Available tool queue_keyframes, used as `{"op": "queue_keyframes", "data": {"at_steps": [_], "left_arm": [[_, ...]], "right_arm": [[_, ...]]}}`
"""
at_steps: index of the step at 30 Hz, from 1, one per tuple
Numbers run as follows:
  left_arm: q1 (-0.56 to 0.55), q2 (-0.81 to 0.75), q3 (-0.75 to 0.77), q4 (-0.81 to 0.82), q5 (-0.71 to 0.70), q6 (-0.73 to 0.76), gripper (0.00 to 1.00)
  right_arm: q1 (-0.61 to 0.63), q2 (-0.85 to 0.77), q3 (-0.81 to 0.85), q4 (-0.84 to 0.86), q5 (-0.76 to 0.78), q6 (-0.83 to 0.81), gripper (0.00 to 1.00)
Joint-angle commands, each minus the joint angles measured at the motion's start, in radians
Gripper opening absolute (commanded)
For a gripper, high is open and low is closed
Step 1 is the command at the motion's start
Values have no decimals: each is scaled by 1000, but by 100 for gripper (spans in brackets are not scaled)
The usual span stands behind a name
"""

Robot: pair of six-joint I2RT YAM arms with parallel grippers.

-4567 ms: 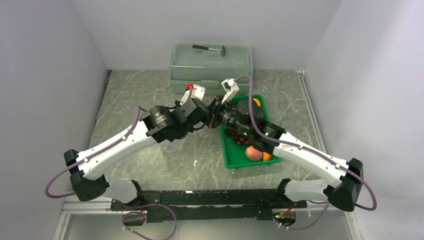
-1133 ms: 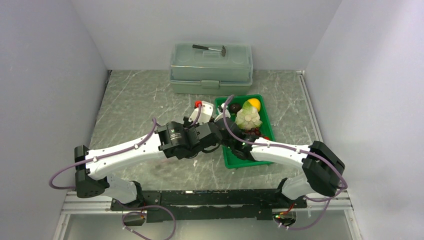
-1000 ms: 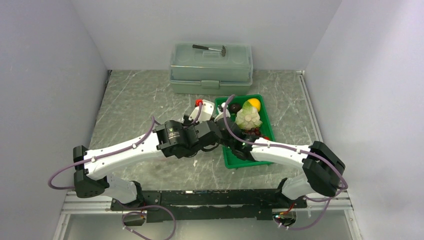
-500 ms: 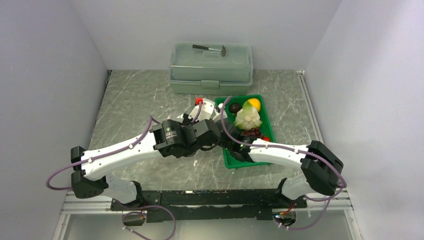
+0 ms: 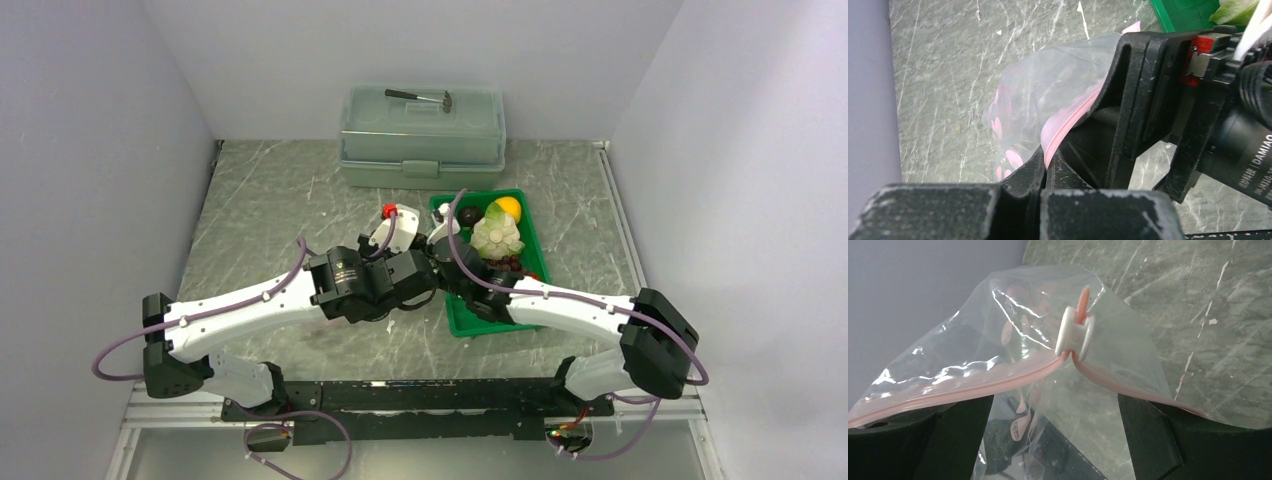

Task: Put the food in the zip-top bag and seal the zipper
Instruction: Open the zipper of the food storage bag at the center of the board.

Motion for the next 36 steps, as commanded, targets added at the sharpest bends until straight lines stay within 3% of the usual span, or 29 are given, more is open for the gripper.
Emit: {"op": "queue_keyframes", "data": {"at_steps": [1,27,36], "left_arm": [[-1,-29,-14,-6,-43,-32,0],[13,-68,-44,18,-26,-19,0],[45,-70,-75,42,-8,-1,0]], "right_arm": [[-9,-49,34,-32,22,-62,100],[-26,-211,45,-131,5,-208,100],[-29,-361,39,-276,62,-310,100]]}}
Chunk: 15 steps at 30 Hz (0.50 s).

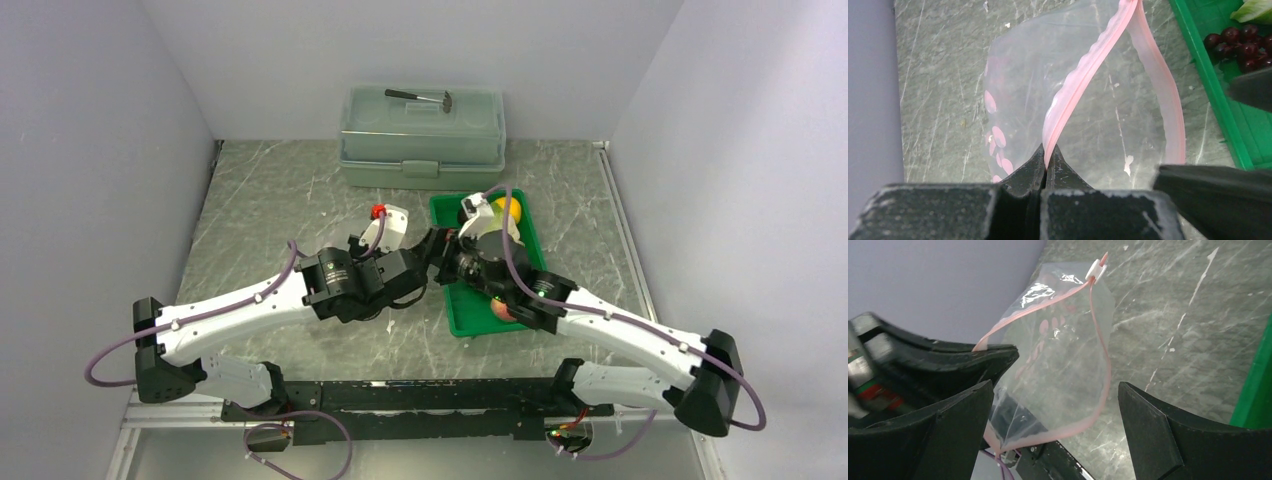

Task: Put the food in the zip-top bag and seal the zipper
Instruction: Open the zipper of the food storage bag at the center of the board, then pick up the fake vegetable from the bin.

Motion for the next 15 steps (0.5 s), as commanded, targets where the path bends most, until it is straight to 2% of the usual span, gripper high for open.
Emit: {"op": "queue_keyframes", "data": {"at_steps": [1,7,15], "left_arm": [[17,-22,-11,30,-6,9,0],[30,-23,-14,44,-5,29,0],[56,-29,-27,88,24,85,0]], "right_arm": [[-7,-87,23,-95,64,-87,100],[-24,-154,61,-295,179,-155,100],[-86,-214,69,-473,274,-207,100]]}}
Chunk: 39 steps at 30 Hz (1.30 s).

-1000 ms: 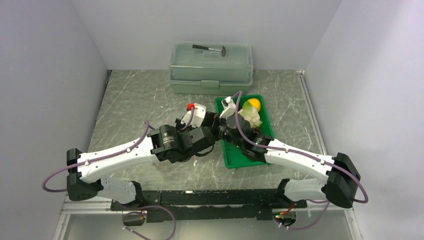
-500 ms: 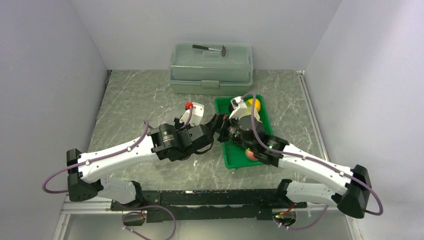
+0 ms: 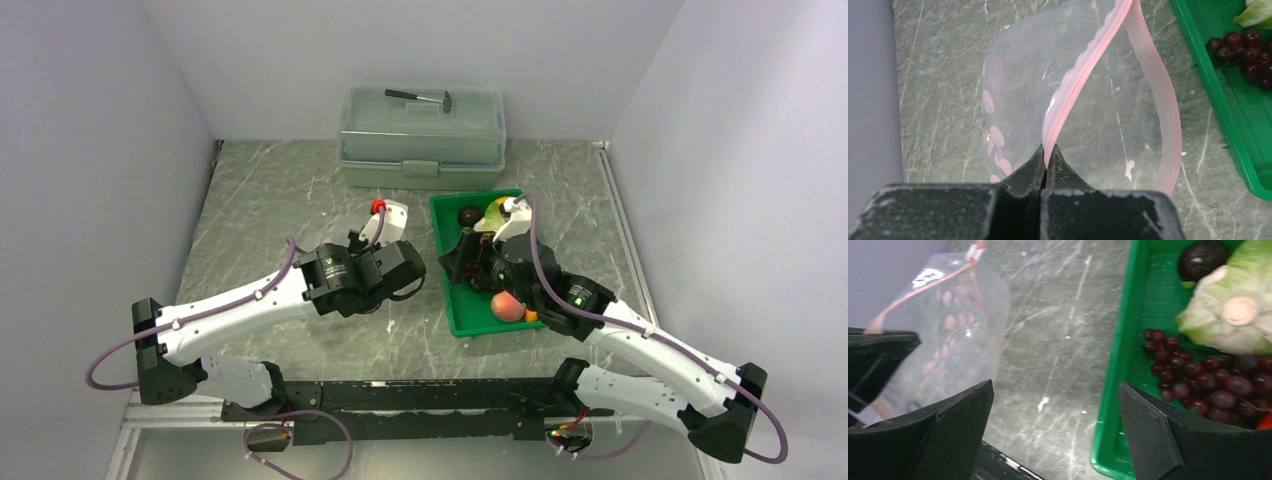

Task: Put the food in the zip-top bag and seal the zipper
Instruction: Pick up the fake vegetable from the bin.

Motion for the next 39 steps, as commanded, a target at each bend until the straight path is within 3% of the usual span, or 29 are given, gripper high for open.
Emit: {"op": "queue_keyframes", "data": {"at_steps": [1,10,18,26,31,39], "left_arm": [[19,-30,-16,45,5,39,0],[87,-77,-66,133,77,125,0],[128,-129,-112,189,140,181,0],[129,-151,-104,169,179,183,0],[129,-154,-82,139,207,198,0],[129,-162,-100,132,225,213,0]], "right_arm": [[-48,-27,55,-140,77,-61,100],[-144,10,92,-282,111,-165,100],[-184,101,112,-288,111,-278,99],[-276,256,120,-202,101,-266,94],[-351,373,162,-170,110,-261,95],[-490,502,196,-49,-49,-289,100]]}}
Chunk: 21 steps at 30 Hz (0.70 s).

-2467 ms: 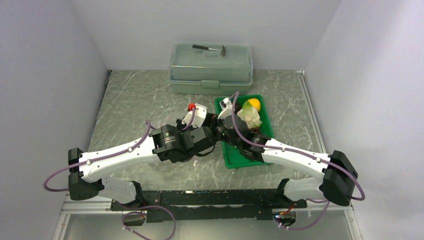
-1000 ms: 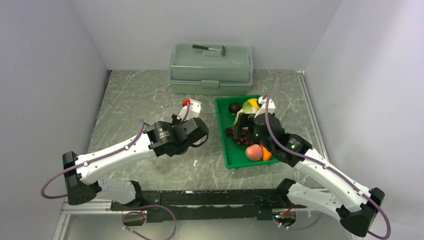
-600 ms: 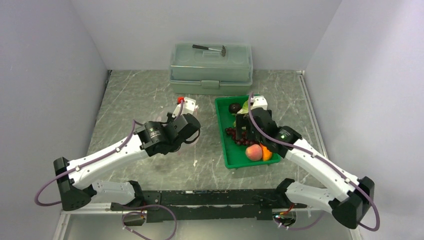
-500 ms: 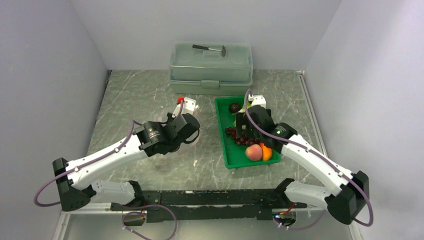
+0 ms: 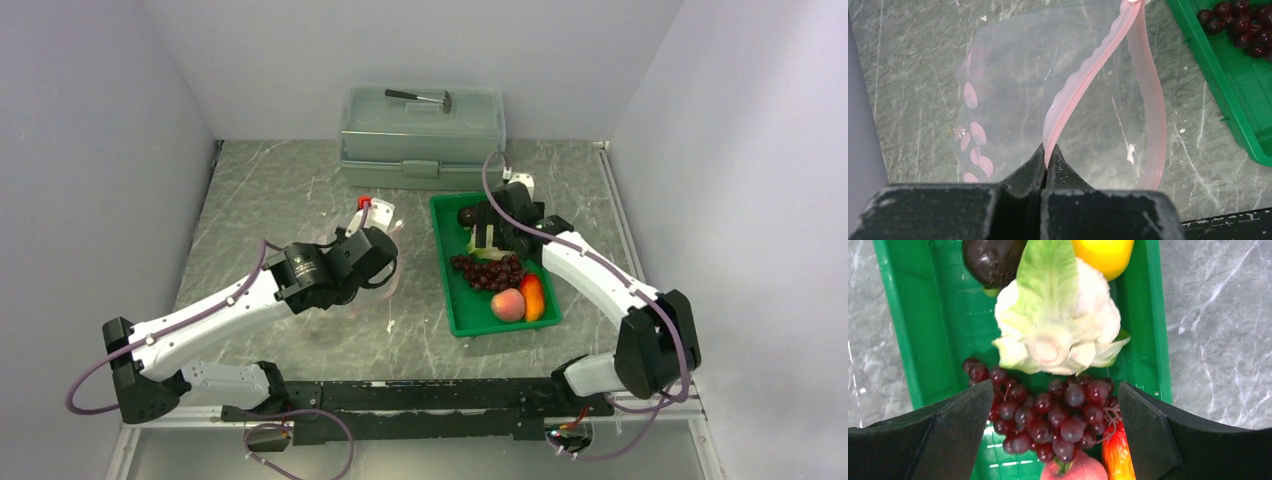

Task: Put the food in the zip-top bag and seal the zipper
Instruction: Pick up the fake vegetable from the bin.

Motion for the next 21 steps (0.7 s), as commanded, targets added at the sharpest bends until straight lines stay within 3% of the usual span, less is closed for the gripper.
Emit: {"op": "queue_keyframes", "data": {"at_steps": [1,21], "left_arm": [[2,-38,6,3,11,10,0],[2,-39,-13,4,11,-1,0]], "right_arm": [[-75,55,56,116,-111,-27,100],[-177,331,177,210,-233,-25,100]]}}
